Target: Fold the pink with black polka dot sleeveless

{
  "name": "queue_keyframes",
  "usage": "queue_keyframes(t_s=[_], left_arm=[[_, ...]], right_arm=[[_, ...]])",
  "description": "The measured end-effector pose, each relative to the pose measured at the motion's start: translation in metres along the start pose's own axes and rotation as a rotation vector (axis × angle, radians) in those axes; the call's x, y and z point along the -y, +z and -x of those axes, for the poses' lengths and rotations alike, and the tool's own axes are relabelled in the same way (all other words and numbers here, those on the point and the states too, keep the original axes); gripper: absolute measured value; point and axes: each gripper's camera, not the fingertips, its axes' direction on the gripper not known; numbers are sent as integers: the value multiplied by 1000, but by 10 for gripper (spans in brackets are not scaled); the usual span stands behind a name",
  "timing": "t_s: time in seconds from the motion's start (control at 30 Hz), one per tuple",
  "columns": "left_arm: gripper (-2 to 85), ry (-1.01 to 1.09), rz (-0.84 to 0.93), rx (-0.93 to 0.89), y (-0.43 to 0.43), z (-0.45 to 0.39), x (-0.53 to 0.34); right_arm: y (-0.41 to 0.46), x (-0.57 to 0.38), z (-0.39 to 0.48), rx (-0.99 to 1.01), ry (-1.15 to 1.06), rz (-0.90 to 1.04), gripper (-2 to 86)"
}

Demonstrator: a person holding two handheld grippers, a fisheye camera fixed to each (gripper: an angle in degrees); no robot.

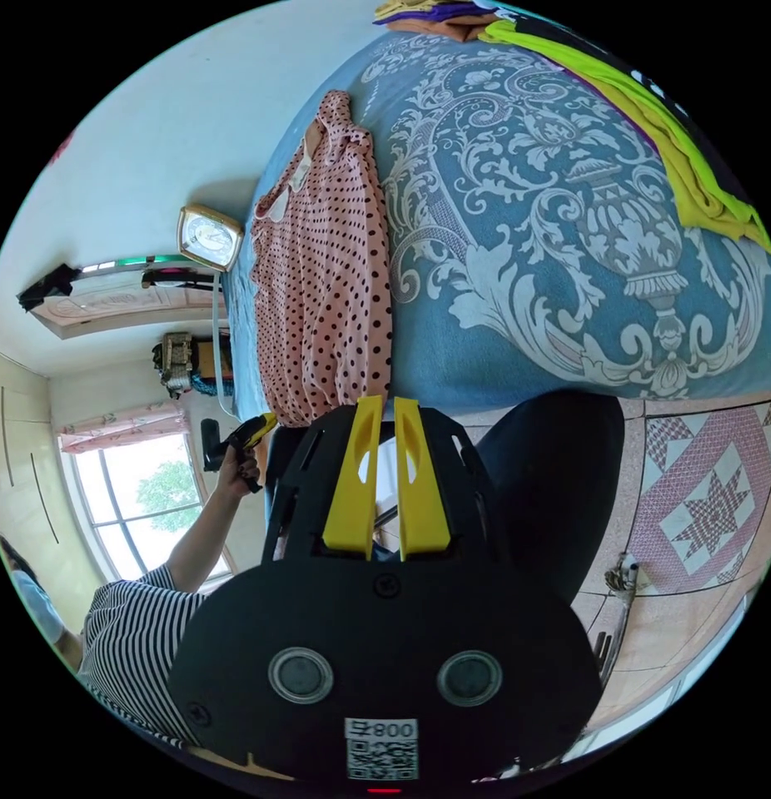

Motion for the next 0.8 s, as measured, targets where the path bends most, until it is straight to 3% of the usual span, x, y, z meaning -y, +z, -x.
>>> queue_keyframes(t_s=[0.33, 0.8], left_arm=[[5, 67, -174, -236, -35, -25, -47], [4, 10, -193, -312, -29, -12, -86]], right_arm=[[-33, -22, 5, 27, 5, -48, 39], [-31, 6, 33, -37, -74, -11, 63]])
